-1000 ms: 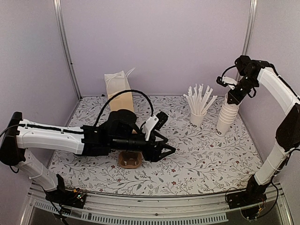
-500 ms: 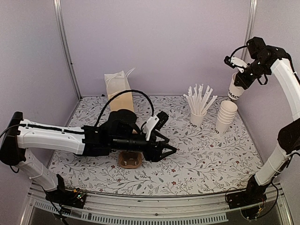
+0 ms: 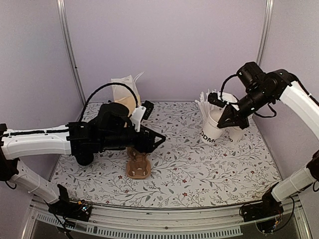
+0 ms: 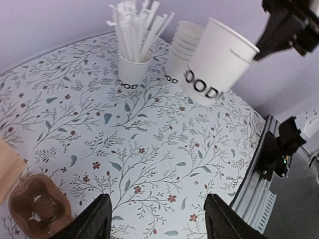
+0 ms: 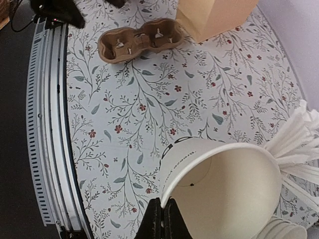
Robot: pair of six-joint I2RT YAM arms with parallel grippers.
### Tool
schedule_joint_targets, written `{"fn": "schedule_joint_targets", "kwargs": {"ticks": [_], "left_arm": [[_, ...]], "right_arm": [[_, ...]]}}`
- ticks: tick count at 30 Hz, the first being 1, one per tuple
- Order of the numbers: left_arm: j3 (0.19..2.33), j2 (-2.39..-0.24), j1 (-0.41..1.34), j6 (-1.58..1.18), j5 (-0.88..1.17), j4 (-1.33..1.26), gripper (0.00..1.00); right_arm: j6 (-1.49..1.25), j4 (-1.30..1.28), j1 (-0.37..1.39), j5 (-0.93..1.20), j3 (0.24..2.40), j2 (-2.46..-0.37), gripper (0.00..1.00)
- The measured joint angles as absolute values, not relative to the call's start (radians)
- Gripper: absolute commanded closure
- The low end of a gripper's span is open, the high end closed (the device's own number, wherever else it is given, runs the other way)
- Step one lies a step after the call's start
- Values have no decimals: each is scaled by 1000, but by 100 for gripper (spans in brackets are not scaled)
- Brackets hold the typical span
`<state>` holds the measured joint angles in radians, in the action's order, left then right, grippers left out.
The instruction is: Pack the takeout coffee
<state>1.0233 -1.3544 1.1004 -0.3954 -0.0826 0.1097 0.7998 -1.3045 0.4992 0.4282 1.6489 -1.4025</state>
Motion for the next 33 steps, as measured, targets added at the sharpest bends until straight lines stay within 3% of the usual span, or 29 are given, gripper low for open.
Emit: {"fn": "schedule_joint_targets", "kwargs": {"ticks": [7,16,25,28,31,33], "left_arm": [[920,-1184,921,-540,-190,277,35],[885,-1005,701,-635,-206,520,36],[855,-989,556,-639,-189,667,36],[833,-993,523,-632,-186,687,36],[825,-1006,503,-622,-187,698,36],[823,-1011,491,-614,-187,702,36]], "right_arm": [[797,-1159,699,400,1460,-1479,100],[722,-1001,817,279,1552,-1751,100],[688,-966,899,198,1605,-1880,100],[681,-957,910,187,1599,-1882,95],[671,-948,914,179,1588,-1882,79],[664,-949,917,178,1582,-1882,73]]}}
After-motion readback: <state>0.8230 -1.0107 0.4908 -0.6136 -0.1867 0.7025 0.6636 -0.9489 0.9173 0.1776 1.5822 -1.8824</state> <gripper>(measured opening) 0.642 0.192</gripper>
